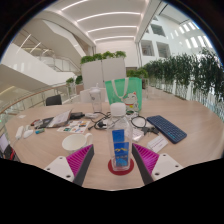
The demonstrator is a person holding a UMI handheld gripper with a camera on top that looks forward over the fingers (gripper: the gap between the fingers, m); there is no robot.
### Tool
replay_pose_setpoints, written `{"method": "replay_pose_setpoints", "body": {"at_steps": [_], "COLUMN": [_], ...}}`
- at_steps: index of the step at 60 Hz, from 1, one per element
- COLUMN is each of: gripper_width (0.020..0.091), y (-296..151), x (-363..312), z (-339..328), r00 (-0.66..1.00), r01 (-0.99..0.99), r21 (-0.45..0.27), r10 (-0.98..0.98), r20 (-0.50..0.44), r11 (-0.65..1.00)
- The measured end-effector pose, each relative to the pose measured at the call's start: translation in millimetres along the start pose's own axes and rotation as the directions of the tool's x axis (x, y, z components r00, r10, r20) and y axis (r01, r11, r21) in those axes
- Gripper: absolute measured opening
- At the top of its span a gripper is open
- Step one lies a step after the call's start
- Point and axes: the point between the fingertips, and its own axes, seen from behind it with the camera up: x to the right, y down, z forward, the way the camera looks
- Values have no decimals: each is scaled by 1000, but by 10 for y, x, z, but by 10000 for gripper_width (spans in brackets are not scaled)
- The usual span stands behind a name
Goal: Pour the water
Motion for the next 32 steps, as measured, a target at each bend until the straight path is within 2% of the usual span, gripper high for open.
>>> {"method": "replay_pose_setpoints", "body": {"at_steps": [21,32], "gripper_width": [829,836], "y": [78,0], "x": [-740,-1125], "z": [-1999,-2612], "r00": [986,984], "r01": [44,44], "r21": [-17,-28], "r10": [-46,-48], "r20": [-161,-170], "r11": [999,999]}}
